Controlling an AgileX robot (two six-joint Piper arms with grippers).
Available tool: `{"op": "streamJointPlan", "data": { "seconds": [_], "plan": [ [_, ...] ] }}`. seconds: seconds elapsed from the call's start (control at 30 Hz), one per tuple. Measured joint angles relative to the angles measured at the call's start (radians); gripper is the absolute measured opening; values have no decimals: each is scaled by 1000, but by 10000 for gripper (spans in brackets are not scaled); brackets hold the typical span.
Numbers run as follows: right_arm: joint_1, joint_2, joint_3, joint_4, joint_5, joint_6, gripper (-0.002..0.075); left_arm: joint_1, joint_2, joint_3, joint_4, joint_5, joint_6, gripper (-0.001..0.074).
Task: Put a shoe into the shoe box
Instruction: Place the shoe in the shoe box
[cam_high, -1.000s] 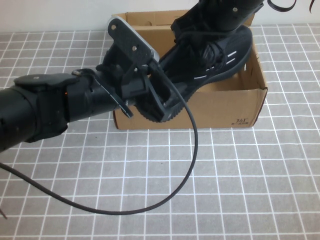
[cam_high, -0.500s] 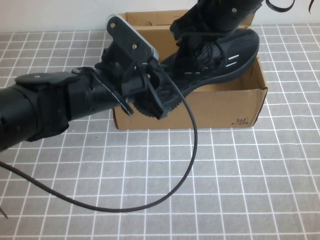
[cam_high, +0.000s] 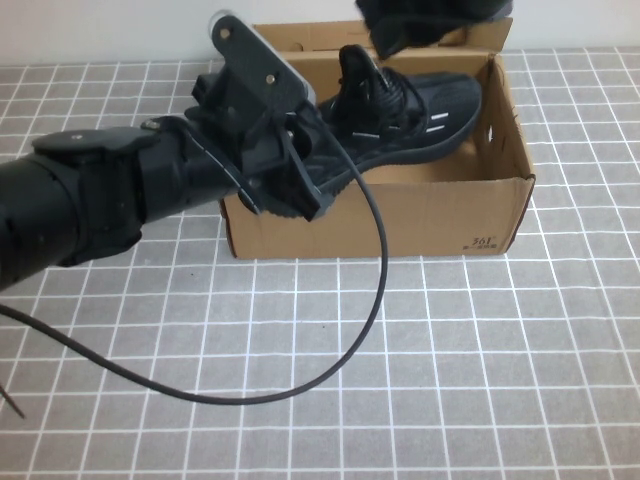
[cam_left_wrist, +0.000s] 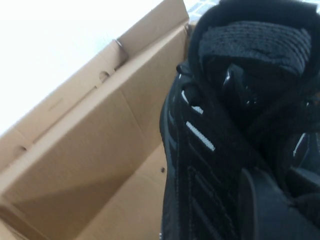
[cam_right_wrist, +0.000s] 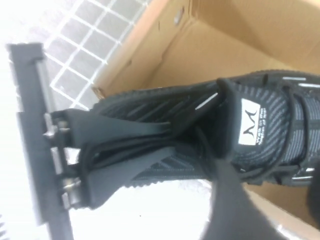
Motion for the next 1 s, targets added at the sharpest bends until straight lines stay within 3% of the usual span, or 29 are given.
{"op": "streamJointPlan", "data": {
  "seconds": [0.17, 0.33, 0.53, 0.8, 1.0],
  "plan": [
    [0, -79, 32, 0, 0, 0, 160, 0, 0, -41, 0, 2, 65, 62],
    [0, -208, 215, -36, -1, 0, 27, 0, 5, -110, 0, 2, 77, 60],
    [0, -367, 487, -60, -3, 16, -11, 0, 65, -191, 7, 2, 17, 55],
    [0, -582, 774, -120, -4, 114, -15, 0, 86, -219, 202, 84, -407, 54],
    [0, -666, 847, -156, -4, 165, -16, 0, 86, -256, 547, 258, -813, 54]
  ]
}}
